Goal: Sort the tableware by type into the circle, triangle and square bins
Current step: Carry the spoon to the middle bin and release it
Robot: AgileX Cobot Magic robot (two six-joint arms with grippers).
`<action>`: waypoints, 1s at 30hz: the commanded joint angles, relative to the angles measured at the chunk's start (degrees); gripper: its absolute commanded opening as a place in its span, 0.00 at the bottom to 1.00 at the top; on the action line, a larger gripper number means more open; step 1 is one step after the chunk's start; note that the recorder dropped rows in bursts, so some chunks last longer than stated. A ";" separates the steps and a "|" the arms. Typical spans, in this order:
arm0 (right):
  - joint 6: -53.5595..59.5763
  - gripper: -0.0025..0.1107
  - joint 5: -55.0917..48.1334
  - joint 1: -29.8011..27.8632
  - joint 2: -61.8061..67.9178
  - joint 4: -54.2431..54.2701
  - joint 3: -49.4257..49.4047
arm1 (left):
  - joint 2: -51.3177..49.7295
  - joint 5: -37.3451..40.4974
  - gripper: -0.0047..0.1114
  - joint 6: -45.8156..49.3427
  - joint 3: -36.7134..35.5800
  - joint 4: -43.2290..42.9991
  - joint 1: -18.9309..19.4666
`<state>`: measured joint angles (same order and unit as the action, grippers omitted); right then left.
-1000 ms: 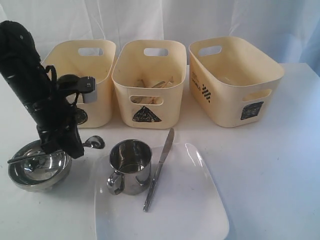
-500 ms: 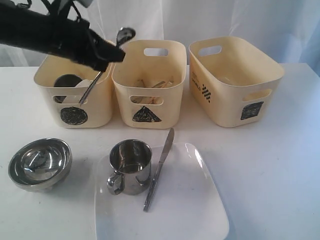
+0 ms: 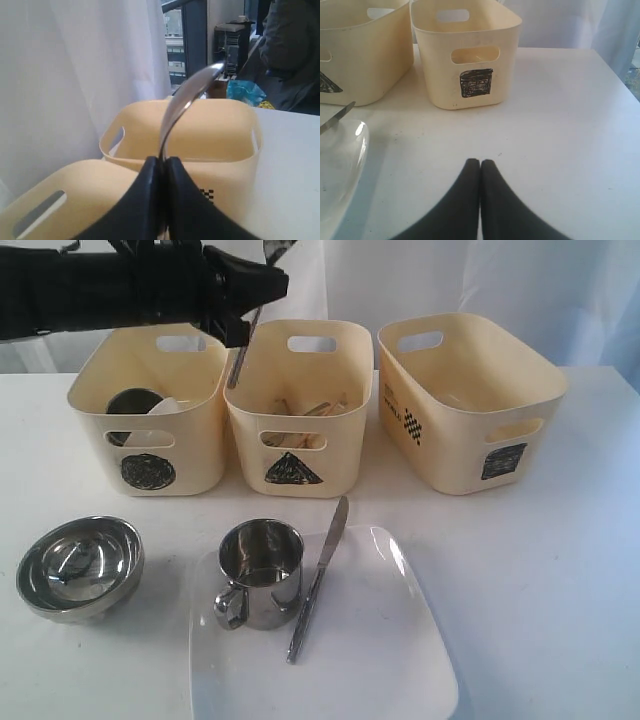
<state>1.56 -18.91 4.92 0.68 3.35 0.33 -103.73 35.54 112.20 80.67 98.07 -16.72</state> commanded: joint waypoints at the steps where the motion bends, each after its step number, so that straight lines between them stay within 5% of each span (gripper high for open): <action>1: -0.23 0.02 0.51 -0.39 -0.20 -0.40 -0.33 | -5.04 3.38 0.04 8.94 2.59 1.88 -0.06; 15: -0.23 0.02 0.51 -0.39 -0.20 -0.40 -0.33 | -11.91 4.65 0.06 4.14 7.38 1.88 -0.06; 23: -0.23 0.02 0.51 -0.39 -0.20 -0.40 -0.33 | -12.66 4.55 0.50 -1.43 7.38 1.88 -0.06; 30: -0.23 0.02 0.51 -0.39 -0.20 -0.40 -0.33 | -12.56 5.05 0.54 -3.84 7.38 1.88 0.06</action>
<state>1.56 -18.91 4.92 0.68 3.35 0.33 -116.50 39.35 110.23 87.79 98.53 -16.72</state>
